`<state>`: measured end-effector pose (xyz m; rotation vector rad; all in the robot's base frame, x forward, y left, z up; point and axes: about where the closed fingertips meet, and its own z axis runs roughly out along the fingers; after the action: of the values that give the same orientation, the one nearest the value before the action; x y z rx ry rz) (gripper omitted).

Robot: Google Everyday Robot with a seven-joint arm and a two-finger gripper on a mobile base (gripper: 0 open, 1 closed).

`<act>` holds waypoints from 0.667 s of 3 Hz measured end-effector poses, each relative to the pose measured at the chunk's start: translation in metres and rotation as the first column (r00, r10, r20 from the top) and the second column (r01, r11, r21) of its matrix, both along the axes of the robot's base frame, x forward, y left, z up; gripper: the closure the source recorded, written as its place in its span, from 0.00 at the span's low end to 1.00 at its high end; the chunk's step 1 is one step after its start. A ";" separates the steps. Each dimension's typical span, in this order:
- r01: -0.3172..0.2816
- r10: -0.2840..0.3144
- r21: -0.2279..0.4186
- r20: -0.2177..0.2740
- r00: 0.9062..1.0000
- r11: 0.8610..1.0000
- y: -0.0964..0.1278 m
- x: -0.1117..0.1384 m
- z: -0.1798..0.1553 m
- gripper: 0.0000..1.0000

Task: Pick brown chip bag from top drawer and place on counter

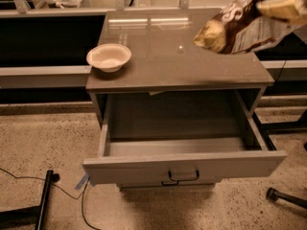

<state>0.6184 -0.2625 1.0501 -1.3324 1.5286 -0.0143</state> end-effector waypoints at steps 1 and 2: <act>-0.006 0.001 0.069 0.066 0.998 0.998 0.030 0.052 0.018 1.00; 0.042 -0.053 0.122 0.090 0.995 0.992 0.037 0.093 -0.009 1.00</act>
Offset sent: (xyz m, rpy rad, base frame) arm 0.1461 0.0365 -0.0659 0.1915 -0.1146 -0.1561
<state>0.7117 -0.2253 1.0415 -1.1838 1.4596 -0.0141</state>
